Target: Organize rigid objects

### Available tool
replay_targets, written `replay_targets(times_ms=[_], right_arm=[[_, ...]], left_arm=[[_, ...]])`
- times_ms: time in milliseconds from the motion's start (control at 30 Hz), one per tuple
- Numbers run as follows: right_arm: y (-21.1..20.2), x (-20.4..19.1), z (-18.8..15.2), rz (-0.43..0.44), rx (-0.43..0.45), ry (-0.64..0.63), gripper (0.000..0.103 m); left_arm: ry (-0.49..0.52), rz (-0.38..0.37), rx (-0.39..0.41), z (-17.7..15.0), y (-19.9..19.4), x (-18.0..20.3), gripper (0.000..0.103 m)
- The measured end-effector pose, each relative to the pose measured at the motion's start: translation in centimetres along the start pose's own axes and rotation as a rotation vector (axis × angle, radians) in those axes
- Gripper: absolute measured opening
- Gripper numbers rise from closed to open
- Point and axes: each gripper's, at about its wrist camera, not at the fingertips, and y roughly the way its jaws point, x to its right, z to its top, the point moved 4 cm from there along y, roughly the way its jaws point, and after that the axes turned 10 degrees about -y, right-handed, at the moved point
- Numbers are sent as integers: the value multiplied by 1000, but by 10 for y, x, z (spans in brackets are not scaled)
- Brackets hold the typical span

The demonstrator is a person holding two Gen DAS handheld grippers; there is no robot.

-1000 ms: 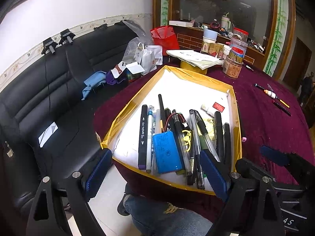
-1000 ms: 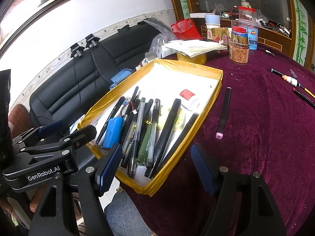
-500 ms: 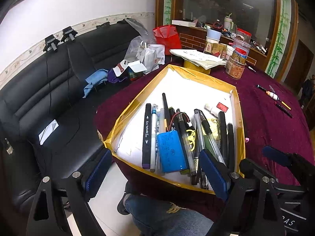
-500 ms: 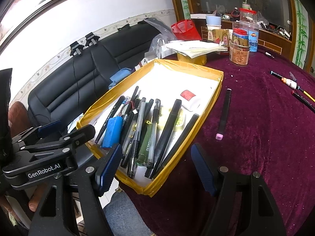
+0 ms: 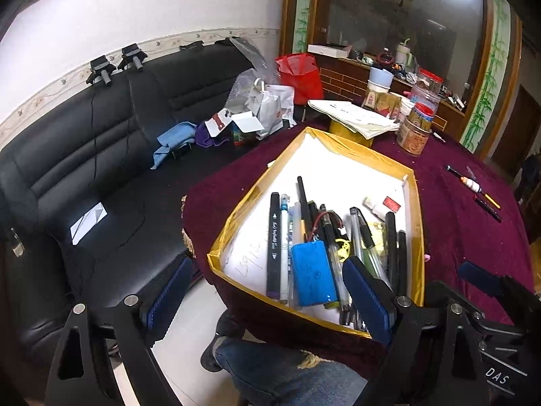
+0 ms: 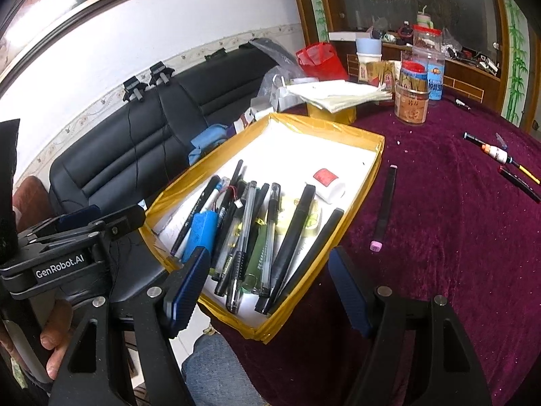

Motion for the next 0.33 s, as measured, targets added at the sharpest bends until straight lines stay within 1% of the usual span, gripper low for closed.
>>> replay_targets(times_ms=[100, 233, 300, 333], right_arm=[[-5, 0, 1, 0, 4, 2, 72], [-12, -2, 0, -5, 10, 8, 72], [-17, -4, -1, -8, 15, 10, 72], [-19, -4, -1, -12, 16, 11, 72]], left_arm=[[12, 1, 1, 0, -5, 0, 93], [46, -39, -17, -1, -8, 4, 93], [45, -16, 5, -2, -9, 3, 93], [38, -21, 5, -3, -11, 2, 93]])
